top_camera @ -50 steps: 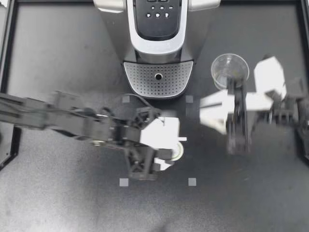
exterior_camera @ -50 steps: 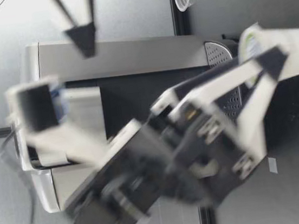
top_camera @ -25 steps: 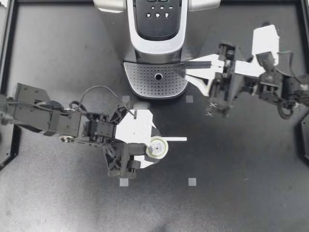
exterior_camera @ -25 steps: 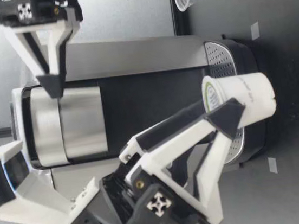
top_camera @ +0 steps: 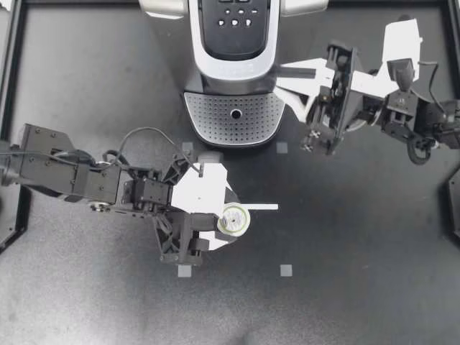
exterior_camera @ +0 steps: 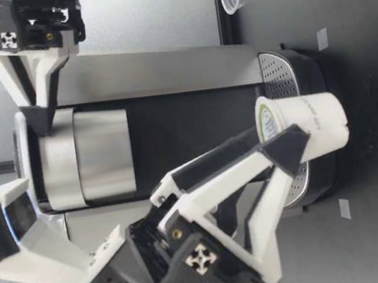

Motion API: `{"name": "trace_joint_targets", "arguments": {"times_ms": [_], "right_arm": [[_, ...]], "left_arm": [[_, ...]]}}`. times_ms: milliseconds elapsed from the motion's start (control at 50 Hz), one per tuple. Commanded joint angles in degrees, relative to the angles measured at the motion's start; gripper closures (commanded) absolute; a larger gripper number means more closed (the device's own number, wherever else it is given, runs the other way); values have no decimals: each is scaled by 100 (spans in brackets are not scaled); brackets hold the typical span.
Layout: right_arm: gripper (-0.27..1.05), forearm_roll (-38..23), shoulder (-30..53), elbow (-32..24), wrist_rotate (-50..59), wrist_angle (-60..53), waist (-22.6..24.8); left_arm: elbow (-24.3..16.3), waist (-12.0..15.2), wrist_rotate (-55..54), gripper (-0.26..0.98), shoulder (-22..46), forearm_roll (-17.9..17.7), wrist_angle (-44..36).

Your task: Place the coffee capsule inside the capsule container, then place the cup onto the center of the cup tray, then push the 'Hot Water' and 'Travel Mug' buttons.

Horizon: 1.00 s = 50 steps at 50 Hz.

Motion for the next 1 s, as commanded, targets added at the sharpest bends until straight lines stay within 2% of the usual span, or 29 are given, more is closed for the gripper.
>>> {"name": "trace_joint_targets", "arguments": {"times_ms": [0,180,360,640,980], "right_arm": [[73,0,-149,-211,-9,-202,-44],[73,-26,-255,-290,-26,-633,-44],[73,-26,-369,-422,-70,-633,-246],[73,-132,-360,-835,-62,0,-703],[73,-281,-360,-1134,-53,448,-1283]], "left_arm": [[-62,-9,0,13,-246,-9,-44],[-9,-9,26,13,-475,0,-53],[123,-9,79,13,-756,26,-176],[396,-9,88,13,-1046,35,-545],[492,-9,97,13,-1134,53,-580]]}}
